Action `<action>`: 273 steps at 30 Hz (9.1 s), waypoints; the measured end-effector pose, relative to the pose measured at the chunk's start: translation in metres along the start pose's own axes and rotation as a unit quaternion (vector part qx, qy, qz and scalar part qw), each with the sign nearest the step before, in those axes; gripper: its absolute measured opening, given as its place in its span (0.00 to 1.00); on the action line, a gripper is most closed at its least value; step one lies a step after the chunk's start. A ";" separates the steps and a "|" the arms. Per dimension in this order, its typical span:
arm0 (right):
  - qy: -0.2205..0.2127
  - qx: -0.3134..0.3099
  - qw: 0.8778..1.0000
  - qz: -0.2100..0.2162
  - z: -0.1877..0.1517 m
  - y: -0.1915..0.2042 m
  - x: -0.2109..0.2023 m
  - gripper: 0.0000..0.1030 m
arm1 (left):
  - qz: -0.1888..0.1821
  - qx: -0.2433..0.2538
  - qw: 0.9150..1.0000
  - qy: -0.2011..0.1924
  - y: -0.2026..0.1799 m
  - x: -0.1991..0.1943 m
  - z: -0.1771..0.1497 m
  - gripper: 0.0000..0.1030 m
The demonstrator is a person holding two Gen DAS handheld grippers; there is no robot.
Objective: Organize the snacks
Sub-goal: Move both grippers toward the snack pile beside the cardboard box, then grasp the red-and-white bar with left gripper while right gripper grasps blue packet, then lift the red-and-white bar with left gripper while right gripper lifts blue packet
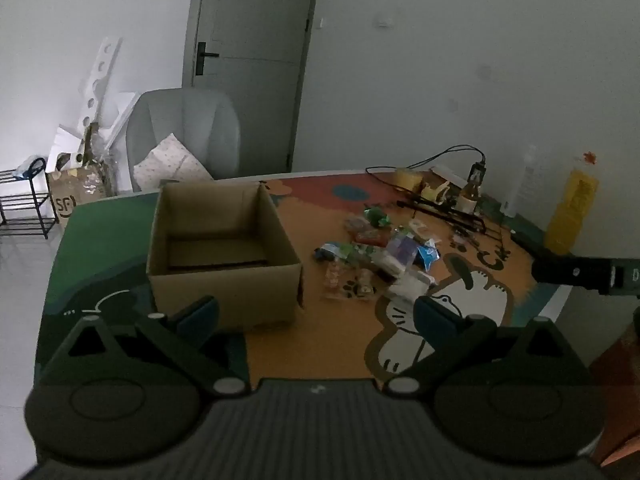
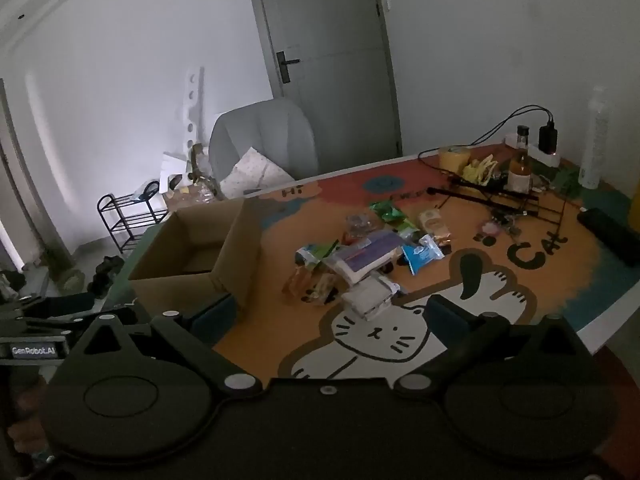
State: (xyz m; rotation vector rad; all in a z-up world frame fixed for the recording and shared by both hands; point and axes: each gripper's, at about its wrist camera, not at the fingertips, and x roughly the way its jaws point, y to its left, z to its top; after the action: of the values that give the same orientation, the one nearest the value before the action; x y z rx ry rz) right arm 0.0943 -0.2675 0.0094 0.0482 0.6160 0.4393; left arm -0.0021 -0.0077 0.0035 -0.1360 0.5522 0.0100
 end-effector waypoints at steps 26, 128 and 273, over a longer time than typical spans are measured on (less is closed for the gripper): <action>0.009 0.005 1.000 -0.005 0.001 -0.009 0.001 1.00 | -0.008 0.002 1.000 0.005 -0.003 0.003 -0.002 1.00; 0.053 0.121 0.991 0.028 0.005 -0.141 0.174 0.58 | 0.023 -0.060 0.997 0.049 -0.050 0.215 0.024 0.37; 0.010 0.106 0.983 0.149 0.053 0.009 0.193 0.20 | 0.045 -0.092 0.995 -0.011 0.012 0.158 0.066 0.16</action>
State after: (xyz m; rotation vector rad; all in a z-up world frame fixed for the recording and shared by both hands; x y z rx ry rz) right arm 0.2616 -0.1754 -0.0512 0.3438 0.6757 0.6627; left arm 0.1659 0.0088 -0.0249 -0.2892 0.5350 0.1505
